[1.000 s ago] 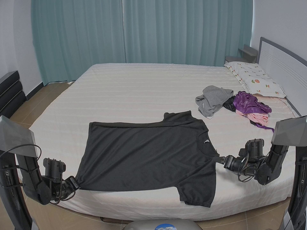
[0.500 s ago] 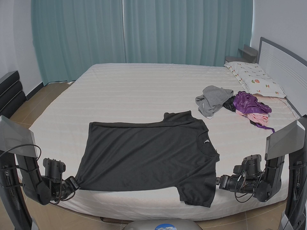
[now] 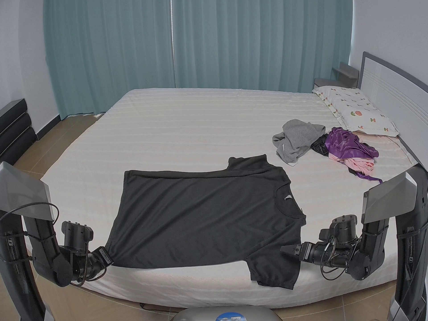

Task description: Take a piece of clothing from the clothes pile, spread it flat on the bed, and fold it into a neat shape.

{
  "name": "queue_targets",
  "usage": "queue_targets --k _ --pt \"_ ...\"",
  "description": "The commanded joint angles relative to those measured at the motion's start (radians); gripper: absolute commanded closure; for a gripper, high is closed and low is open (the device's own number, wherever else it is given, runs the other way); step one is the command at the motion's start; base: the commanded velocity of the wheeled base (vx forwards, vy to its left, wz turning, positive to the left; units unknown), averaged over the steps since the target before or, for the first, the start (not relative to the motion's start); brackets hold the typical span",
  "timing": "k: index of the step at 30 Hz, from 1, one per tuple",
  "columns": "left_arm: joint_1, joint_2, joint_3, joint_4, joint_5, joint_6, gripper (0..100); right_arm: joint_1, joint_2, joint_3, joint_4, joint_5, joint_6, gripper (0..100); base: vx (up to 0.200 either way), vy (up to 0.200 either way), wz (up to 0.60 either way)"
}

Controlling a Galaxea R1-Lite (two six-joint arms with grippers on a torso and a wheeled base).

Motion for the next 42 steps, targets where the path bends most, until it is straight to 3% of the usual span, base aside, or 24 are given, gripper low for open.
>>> queue_targets --k 1,8,13,30,42 --pt "-0.007 0.007 -0.001 0.0 0.0 -0.001 100 0.002 0.016 -0.013 0.001 0.0 -0.002 100 0.0 0.0 0.0" --pt "-0.007 0.008 -0.001 0.0 0.001 -0.001 100 0.005 0.01 0.001 0.001 -0.003 -0.003 100 0.0 0.0 0.0" --pt "-0.01 0.008 -0.001 0.0 0.001 -0.001 100 0.001 0.009 0.028 -0.009 -0.044 0.0 100 0.0 0.0 0.0" --pt "-0.01 0.004 0.002 0.0 0.001 -0.001 100 -0.01 -0.022 0.236 -0.211 -0.033 0.053 100 0.0 0.0 0.0" --pt "-0.006 -0.004 0.005 -0.002 0.003 0.001 100 -0.015 -0.051 0.3 -0.213 -0.033 0.09 100 0.0 0.0 0.0"
